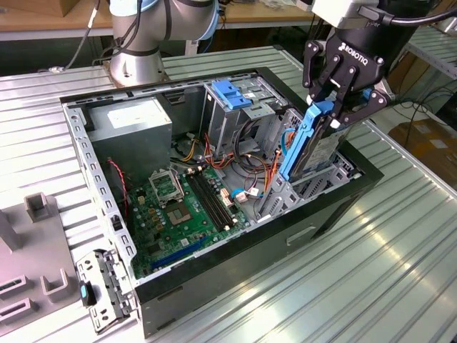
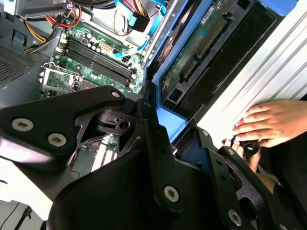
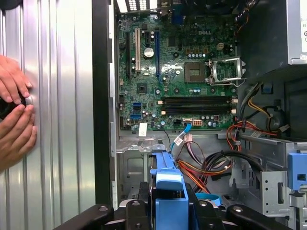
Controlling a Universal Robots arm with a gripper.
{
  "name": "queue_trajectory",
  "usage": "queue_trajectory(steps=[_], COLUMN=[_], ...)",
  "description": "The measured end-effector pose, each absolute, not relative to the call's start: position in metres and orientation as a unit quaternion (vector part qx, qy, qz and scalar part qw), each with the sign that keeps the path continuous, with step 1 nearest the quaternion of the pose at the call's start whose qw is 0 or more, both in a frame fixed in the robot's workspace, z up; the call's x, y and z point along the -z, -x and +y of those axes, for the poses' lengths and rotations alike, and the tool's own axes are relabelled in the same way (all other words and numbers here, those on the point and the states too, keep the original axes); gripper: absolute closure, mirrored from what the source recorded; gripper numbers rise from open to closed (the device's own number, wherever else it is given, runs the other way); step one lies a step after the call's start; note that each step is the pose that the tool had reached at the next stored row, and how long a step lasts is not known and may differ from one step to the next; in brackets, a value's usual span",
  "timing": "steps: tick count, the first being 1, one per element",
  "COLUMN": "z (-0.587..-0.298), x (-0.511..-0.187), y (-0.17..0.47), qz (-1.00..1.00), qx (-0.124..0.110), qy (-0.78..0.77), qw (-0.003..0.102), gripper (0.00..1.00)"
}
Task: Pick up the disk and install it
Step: 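Pick up the disk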
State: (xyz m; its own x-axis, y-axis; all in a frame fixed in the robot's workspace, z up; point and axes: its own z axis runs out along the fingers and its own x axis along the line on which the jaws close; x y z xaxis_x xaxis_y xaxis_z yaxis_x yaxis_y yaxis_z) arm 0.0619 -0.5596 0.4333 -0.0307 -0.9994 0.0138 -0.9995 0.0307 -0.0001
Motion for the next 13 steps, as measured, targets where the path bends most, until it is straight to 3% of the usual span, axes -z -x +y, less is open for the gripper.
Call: queue_trajectory(steps=[5,7,13], z=[-0.5596,-0.5596,-0.5596], x=[-0.4330,-0.4331,-0.4328], y=[-0.0620,-0.0620,-0.0619], qz=[-0.718,-0.718,-0.718], qx=[-0.005,-0.005,-0.005], qy=[-0.696,-0.696,-0.696], qw=[0.005,0.005,0.005], gripper=[0.63,0.56,0.56])
